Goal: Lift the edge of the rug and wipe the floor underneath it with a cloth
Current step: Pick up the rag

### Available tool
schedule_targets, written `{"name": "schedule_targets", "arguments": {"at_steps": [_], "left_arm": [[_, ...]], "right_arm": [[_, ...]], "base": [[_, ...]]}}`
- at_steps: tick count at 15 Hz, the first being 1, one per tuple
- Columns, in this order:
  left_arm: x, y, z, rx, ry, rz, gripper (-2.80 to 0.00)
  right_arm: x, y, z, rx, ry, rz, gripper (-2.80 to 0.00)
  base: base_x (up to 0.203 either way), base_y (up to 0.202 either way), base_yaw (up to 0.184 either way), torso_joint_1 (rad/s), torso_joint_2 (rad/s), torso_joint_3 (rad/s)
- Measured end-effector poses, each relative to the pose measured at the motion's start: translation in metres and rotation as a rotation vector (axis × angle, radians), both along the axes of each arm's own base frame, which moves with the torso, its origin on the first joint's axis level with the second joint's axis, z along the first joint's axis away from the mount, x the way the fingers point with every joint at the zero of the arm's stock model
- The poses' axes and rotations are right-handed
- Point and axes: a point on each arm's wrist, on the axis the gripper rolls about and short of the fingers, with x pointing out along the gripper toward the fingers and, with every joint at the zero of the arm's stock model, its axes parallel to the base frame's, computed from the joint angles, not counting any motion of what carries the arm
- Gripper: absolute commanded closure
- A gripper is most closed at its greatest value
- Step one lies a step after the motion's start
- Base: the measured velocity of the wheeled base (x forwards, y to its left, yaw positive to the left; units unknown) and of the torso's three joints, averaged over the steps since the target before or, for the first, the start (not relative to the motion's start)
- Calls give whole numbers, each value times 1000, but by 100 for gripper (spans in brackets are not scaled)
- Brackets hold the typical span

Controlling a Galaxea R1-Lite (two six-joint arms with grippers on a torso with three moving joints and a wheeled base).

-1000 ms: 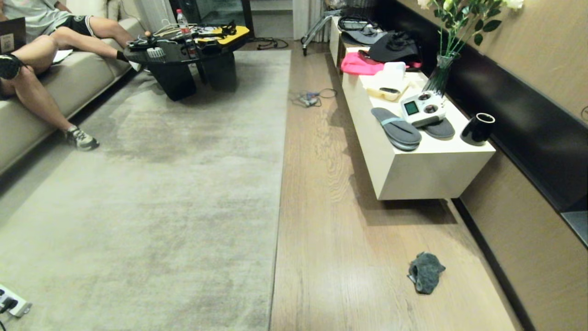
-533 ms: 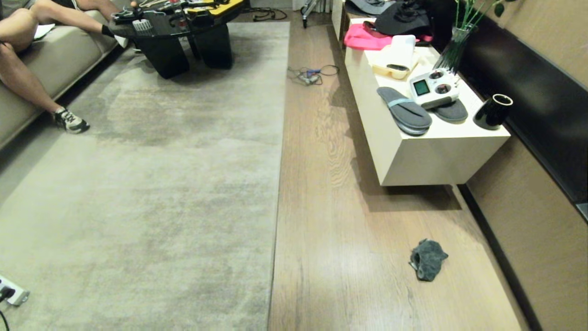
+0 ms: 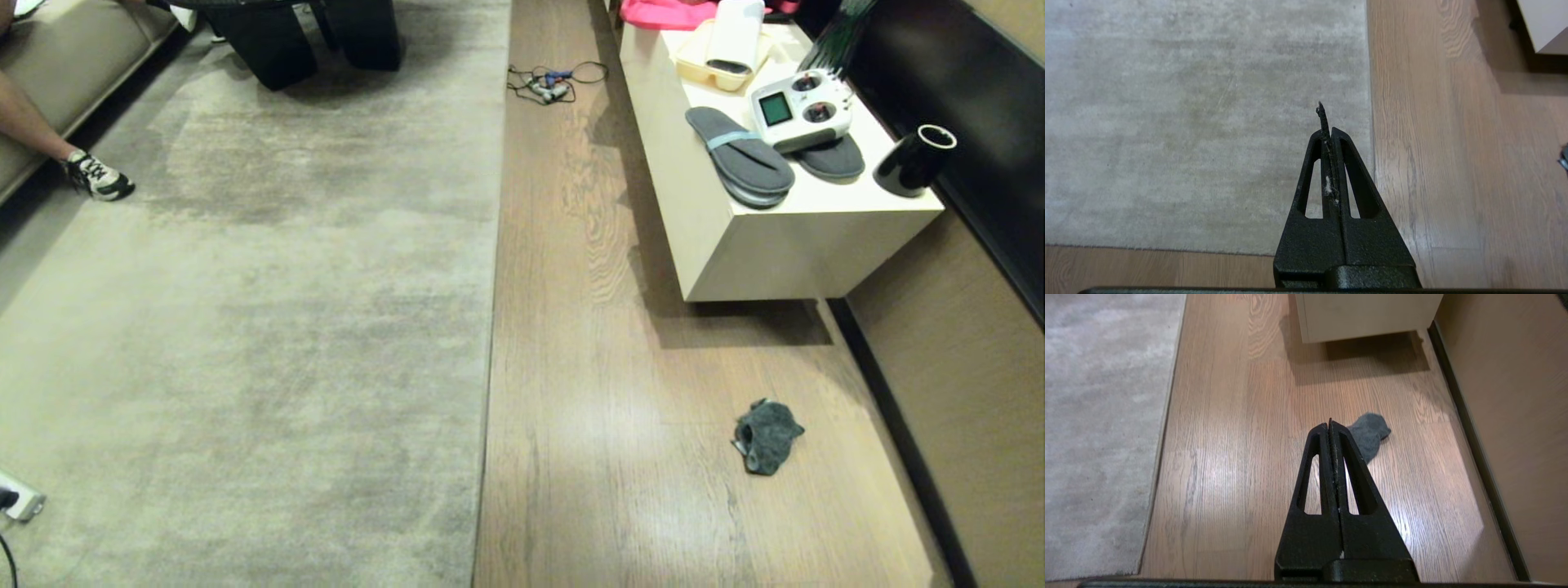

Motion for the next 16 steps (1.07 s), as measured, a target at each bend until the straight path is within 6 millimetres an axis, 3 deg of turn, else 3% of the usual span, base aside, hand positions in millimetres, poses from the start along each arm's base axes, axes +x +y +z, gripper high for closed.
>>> {"name": "schedule_targets", "arguments": {"at_steps": [16], "left_arm": [[0,0,0,-1,0,0,0]], "right_arm": [[0,0,0,0,0,0,0]], "base": [[0,0,0,1,4,-197]]}}
